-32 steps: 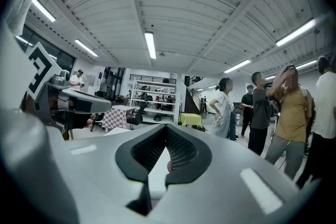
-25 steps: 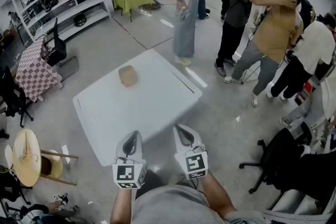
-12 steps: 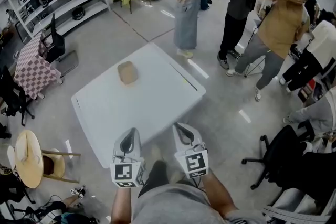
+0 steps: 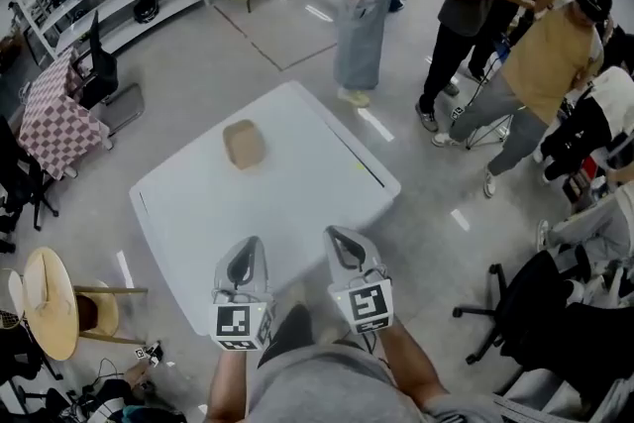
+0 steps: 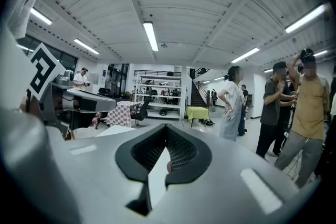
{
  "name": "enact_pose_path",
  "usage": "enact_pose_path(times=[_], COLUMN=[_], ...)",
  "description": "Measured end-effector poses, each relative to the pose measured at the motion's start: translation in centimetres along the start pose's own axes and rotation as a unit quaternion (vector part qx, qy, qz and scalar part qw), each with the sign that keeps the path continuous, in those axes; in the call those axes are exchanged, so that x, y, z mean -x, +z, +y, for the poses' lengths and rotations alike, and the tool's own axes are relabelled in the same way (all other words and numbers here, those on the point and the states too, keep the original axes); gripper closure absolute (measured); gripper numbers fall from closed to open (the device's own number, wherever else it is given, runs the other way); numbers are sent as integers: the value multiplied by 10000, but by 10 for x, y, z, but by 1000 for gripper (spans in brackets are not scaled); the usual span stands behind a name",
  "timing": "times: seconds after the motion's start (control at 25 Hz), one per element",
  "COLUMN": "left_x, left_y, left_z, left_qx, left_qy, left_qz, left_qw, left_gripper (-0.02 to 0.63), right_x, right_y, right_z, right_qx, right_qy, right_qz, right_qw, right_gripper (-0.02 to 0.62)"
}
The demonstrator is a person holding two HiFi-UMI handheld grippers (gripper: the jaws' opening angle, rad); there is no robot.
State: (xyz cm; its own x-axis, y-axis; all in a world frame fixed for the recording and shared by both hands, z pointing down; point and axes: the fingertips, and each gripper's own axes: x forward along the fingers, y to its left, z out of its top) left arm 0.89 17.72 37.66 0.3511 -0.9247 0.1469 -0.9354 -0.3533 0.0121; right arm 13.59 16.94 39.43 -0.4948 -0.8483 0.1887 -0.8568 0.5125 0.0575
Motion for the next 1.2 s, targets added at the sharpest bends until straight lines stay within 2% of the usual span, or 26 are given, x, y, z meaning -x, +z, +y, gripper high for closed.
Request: enact_pose_path(times=[0.6, 1.2], left_x=[-82, -156], left_y=[1, -34], left_z=[108, 187], left_qx=[254, 454], left_qy=[77, -126], left_qz=[138, 366], left_qw=[9996, 9982], left_gripper=[595, 595], right_x=[-133, -246], right_y=[21, -3], right_z=[5, 4], right_qx=[-2, -219], right_qy=[143, 78], right_qz=[307, 818], right_qw=[9994, 9964], right_gripper=[592, 592])
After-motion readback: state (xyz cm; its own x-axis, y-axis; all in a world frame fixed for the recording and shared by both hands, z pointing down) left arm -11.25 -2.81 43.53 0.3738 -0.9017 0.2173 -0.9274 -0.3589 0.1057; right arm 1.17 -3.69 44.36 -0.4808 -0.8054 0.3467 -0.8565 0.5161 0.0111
